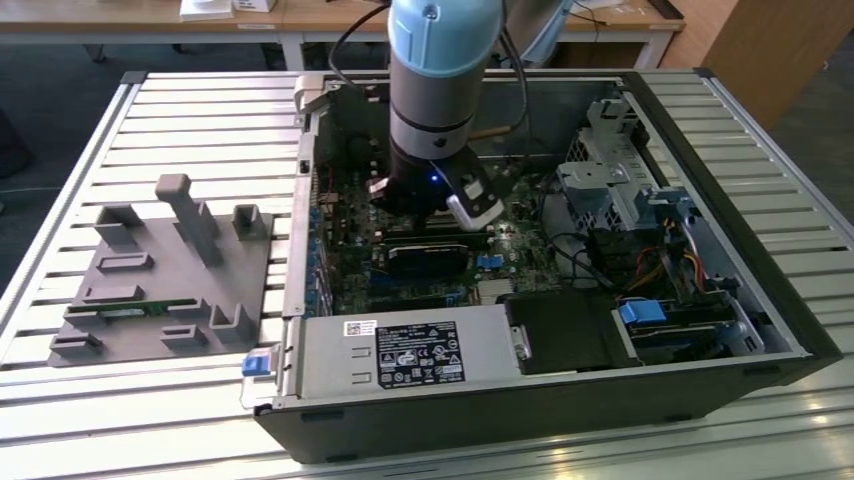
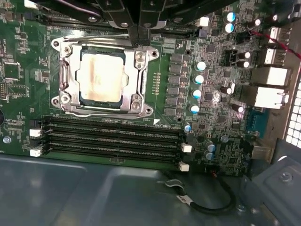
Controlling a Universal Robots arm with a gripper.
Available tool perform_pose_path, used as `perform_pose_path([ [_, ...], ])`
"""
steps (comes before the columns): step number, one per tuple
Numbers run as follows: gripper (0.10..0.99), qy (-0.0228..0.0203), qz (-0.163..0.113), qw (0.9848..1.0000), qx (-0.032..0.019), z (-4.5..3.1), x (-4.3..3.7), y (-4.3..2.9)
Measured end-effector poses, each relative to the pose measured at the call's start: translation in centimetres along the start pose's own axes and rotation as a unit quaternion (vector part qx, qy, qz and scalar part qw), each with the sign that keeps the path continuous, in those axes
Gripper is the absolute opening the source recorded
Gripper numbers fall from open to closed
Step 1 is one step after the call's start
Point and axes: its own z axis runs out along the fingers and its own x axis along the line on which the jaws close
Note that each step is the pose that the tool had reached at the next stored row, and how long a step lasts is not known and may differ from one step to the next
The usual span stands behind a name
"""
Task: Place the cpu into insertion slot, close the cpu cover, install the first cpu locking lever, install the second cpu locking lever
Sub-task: 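Install the second cpu locking lever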
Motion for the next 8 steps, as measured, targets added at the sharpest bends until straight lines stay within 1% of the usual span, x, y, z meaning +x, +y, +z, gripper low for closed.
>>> perform_pose_path([
  [2,0.106,-0.0002,0.0,1.0,-0.0031,0.05,0.07,-0.1],
  [5,0.106,-0.0008,0.0,0.9999,-0.0104,-0.03,0.15,-0.51],
  [8,0.106,-0.0013,0.0,0.9999,-0.0146,-0.11,0.27,-1.01],
])
